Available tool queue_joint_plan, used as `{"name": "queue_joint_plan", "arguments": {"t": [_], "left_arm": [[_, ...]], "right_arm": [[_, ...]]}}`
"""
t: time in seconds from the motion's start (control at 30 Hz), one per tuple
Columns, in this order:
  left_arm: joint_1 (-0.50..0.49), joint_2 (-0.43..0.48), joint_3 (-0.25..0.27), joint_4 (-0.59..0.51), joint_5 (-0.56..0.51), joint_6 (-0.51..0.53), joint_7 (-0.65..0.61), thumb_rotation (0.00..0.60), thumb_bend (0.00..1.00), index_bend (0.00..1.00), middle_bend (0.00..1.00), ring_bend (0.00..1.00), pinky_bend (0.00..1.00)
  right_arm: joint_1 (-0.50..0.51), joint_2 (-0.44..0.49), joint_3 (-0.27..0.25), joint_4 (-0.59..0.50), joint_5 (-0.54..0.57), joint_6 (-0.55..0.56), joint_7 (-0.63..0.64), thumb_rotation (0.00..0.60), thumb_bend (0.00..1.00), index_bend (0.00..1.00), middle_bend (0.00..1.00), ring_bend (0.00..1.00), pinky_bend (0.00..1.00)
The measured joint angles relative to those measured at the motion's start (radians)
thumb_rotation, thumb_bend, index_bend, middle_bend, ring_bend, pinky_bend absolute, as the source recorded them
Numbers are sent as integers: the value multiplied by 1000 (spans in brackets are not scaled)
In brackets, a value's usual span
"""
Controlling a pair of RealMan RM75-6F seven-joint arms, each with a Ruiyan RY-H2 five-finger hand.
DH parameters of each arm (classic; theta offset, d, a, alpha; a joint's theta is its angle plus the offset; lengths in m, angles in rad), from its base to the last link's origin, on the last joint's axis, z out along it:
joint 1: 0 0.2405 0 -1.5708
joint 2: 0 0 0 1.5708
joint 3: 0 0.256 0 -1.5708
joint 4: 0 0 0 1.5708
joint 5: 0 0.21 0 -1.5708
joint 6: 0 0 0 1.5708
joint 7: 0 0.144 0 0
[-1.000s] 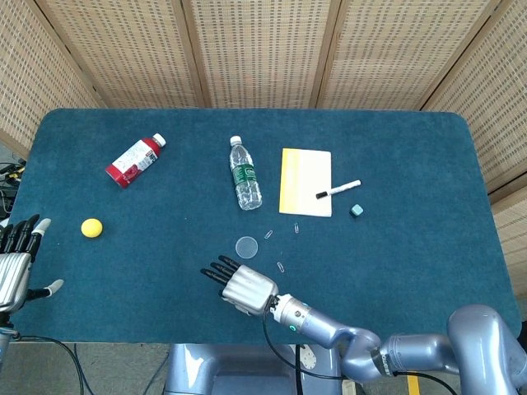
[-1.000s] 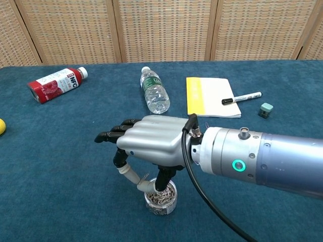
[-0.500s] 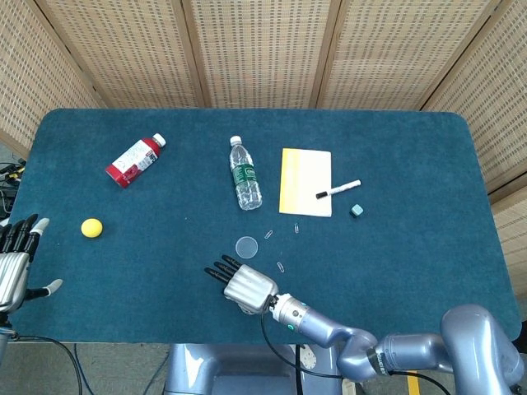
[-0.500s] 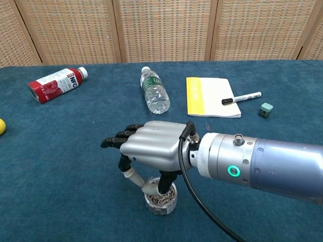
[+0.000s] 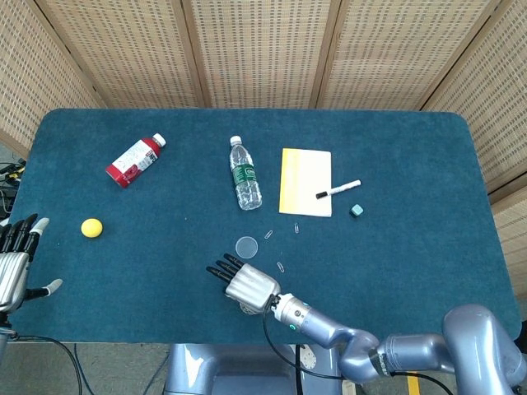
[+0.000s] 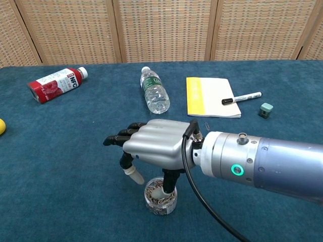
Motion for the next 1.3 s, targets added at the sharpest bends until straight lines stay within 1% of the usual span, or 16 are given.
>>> {"name": "queue_joint_plan", "arguments": {"t": [0.3,0.37,0.5,0.57,0.6,0.7,0.77,0.83,0.97,1.07,1.17,1.3], "left_arm": [[0,2,-3,1,-3,0,-8,600,0,0,0,0,0],[0,3,-3,2,-3,0,-9,600,0,0,0,0,0],[1,5,-1,1,3,1,-15,600,0,0,0,0,0],[1,6,-1,1,5,2,-16,600,0,0,0,0,0],[1,6,0,0,6,2,-18,600,0,0,0,0,0],[3,7,1,-1,12,7,-19,600,0,0,0,0,0],[5,7,3,-3,18,11,-18,600,0,0,0,0,0],[8,7,6,-5,28,19,-16,600,0,0,0,0,0],[15,4,12,-10,43,33,-6,600,0,0,0,0,0],[19,3,15,-13,51,43,0,600,0,0,0,0,0],[28,-1,20,-16,63,56,2,600,0,0,0,0,0],[28,-7,25,-9,68,50,4,600,0,0,0,0,0]], "right_arm": [[-9,73,23,-67,-5,42,7,600,204,546,0,0,0],[-14,102,28,-88,-9,56,7,600,204,526,0,0,0],[-39,185,30,-124,-27,102,16,600,204,400,0,0,0],[-63,240,27,-134,-43,139,31,600,189,300,0,0,0],[-75,263,24,-136,-51,156,39,600,179,266,0,0,0],[-123,334,9,-128,-77,219,72,600,100,119,0,0,0],[-163,374,-5,-105,-93,268,105,600,53,43,0,0,0],[-207,401,-20,-70,-104,320,149,600,20,4,0,0,0],[-294,435,-48,-4,-116,415,251,600,0,0,0,0,0],[-356,459,-66,19,-114,466,338,600,0,0,0,0,0],[-437,486,-90,6,-102,518,401,600,0,0,0,0,0],[-555,517,-120,-45,-84,613,422,600,0,0,0,0,0]]}}
